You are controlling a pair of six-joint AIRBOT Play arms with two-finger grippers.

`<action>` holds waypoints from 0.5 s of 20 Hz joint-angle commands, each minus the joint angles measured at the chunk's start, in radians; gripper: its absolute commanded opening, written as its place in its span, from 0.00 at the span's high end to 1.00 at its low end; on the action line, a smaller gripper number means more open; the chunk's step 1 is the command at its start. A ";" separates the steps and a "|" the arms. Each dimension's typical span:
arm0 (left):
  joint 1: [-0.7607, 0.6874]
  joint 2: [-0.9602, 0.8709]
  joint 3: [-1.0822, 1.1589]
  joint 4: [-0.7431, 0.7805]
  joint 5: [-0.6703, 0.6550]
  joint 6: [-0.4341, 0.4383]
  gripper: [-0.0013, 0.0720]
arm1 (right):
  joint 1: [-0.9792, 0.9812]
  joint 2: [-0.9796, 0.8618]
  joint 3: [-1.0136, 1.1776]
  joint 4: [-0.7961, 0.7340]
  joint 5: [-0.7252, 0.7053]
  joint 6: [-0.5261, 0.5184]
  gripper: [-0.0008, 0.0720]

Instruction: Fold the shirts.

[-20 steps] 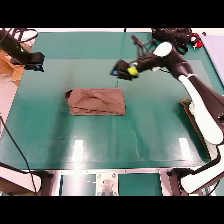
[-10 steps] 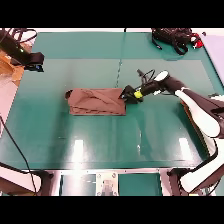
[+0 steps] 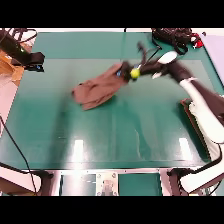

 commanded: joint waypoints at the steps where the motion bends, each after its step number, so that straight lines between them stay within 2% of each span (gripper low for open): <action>1: 0.000 0.001 0.000 0.000 -0.011 0.000 0.95 | -0.128 0.152 0.193 -0.056 0.043 0.092 0.96; 6: 0.000 0.001 0.000 -0.024 -0.015 -0.001 0.95 | -0.490 0.306 0.270 -0.253 0.083 0.253 0.96; 7: 0.000 0.001 0.000 -0.029 -0.015 -0.002 0.95 | -0.575 0.312 0.270 -0.262 0.111 0.290 0.96; 9: 0.000 0.001 0.000 -0.034 -0.016 -0.008 0.95 | -0.745 0.310 0.266 -0.283 0.202 0.299 0.96; 10: 0.000 0.000 0.000 -0.043 -0.016 -0.008 0.95 | -0.821 0.309 0.257 -0.339 0.248 0.325 0.96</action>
